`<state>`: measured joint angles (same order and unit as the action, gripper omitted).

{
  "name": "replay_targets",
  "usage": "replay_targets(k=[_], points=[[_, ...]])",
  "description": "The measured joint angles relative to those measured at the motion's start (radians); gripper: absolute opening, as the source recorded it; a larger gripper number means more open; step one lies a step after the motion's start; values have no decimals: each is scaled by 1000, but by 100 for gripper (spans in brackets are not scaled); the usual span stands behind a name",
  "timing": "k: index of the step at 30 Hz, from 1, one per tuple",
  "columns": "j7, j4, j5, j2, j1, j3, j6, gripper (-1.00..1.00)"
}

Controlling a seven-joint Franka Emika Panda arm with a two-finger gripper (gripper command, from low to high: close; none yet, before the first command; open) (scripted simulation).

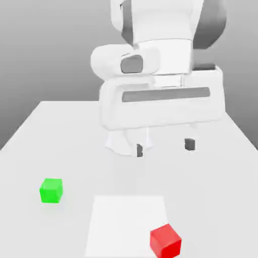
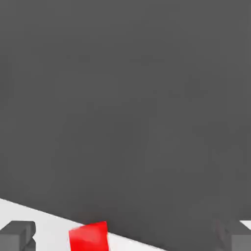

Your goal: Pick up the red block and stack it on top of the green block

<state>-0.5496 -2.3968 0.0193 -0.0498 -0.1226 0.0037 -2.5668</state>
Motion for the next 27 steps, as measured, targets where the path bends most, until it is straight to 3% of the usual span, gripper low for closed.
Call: replay_targets(k=[7, 12, 13, 20, 24, 27], points=[[61, -32, -25, 254, -19, 16, -91, 0], [62, -13, -38, 434, -25, 13, -228, 0], [62, -10, -39, 455, -25, 12, -245, -100], [61, -10, -40, 452, -25, 13, -241, -100], [66, -30, -33, 328, -21, 18, -138, -100], [47, -90, -44, 233, 31, -47, -104, -100]])
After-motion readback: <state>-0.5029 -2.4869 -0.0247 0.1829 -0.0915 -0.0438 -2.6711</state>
